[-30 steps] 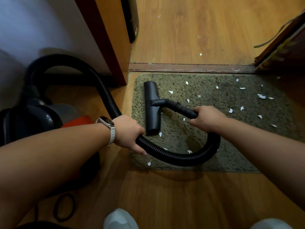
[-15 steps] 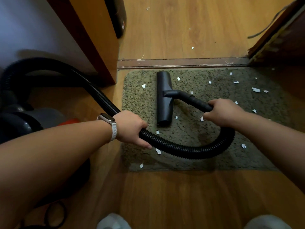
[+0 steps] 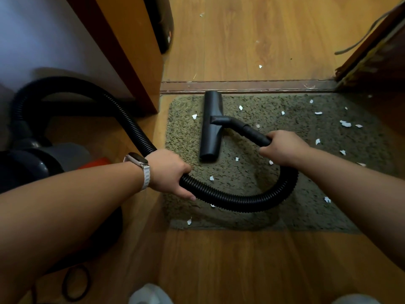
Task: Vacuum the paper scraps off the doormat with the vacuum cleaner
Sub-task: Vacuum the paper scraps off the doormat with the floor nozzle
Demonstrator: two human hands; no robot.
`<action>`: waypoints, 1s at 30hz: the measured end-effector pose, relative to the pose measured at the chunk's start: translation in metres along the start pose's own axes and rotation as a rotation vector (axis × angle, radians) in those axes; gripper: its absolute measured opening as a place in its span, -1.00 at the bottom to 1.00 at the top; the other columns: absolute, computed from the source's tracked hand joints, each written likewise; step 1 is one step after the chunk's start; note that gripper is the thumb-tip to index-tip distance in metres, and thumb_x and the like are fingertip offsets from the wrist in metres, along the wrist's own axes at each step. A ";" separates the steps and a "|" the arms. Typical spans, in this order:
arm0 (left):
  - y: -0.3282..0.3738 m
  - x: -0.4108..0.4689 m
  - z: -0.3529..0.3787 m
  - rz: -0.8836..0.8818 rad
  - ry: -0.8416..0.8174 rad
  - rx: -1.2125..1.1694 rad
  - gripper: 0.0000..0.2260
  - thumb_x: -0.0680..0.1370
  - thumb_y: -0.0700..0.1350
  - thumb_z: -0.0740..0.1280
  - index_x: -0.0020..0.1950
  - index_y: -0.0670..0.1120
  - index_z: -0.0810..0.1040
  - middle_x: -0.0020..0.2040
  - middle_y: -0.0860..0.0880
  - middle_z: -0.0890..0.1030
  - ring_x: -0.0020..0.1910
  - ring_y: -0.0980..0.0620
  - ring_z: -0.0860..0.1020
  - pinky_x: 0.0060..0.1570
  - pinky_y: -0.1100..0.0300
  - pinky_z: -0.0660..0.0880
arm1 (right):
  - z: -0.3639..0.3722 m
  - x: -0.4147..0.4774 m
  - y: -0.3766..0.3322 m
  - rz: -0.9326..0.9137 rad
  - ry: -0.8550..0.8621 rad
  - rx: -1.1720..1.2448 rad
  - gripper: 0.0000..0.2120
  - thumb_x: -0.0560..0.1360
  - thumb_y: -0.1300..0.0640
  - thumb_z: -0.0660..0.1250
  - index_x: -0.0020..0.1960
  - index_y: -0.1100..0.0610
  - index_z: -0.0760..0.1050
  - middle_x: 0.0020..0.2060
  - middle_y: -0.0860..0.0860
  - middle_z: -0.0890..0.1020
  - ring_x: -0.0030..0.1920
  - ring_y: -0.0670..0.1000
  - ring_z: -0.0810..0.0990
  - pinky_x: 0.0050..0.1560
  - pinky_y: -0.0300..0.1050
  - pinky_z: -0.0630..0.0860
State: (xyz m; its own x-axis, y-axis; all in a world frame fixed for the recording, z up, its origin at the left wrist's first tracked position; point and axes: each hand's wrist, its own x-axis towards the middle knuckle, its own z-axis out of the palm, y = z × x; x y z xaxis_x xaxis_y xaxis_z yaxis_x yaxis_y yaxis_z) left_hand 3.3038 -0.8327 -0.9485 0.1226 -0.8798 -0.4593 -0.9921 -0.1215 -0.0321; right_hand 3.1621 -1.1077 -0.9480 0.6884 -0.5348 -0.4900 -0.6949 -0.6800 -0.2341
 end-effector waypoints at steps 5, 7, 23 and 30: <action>-0.005 -0.005 -0.002 0.002 -0.022 0.028 -0.35 0.32 0.62 0.06 -0.19 0.04 0.41 -0.33 0.09 0.50 -0.35 0.06 0.50 -0.31 0.15 0.50 | 0.005 0.000 -0.015 -0.071 -0.036 -0.016 -0.84 0.43 -0.04 0.36 -0.03 -0.01 0.54 -0.28 -0.03 0.58 -0.28 -0.01 0.54 -0.29 -0.14 0.40; -0.009 -0.006 -0.003 -0.008 -0.010 0.030 -0.34 0.31 0.63 0.05 -0.19 0.04 0.42 -0.34 0.09 0.49 -0.37 0.07 0.49 -0.32 0.15 0.50 | 0.001 0.002 -0.017 -0.061 -0.023 0.004 -0.84 0.44 -0.04 0.37 -0.03 0.00 0.54 -0.28 -0.02 0.58 -0.27 0.00 0.54 -0.28 -0.14 0.40; -0.026 -0.032 0.014 -0.038 -0.029 0.012 -0.35 0.32 0.63 0.03 -0.22 0.04 0.41 -0.36 0.09 0.51 -0.40 0.07 0.51 -0.28 0.07 0.58 | 0.011 0.026 -0.063 -0.066 -0.021 0.049 -0.78 0.45 -0.05 0.39 0.05 0.01 0.55 -0.25 -0.02 0.57 -0.25 0.02 0.55 -0.23 -0.13 0.43; -0.025 -0.029 0.015 -0.038 -0.043 0.018 -0.33 0.30 0.64 0.02 -0.22 0.04 0.42 -0.35 0.09 0.52 -0.39 0.06 0.52 -0.27 0.07 0.58 | 0.010 0.020 -0.061 -0.082 -0.018 0.028 -0.81 0.46 -0.05 0.38 0.02 0.00 0.54 -0.26 -0.03 0.57 -0.21 0.05 0.56 -0.24 -0.13 0.43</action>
State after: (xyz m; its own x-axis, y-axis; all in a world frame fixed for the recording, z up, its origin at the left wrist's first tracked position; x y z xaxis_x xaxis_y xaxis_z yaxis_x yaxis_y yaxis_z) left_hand 3.3247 -0.7976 -0.9473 0.1589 -0.8541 -0.4952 -0.9872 -0.1456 -0.0656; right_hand 3.2163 -1.0718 -0.9518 0.7397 -0.4686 -0.4830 -0.6420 -0.7065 -0.2978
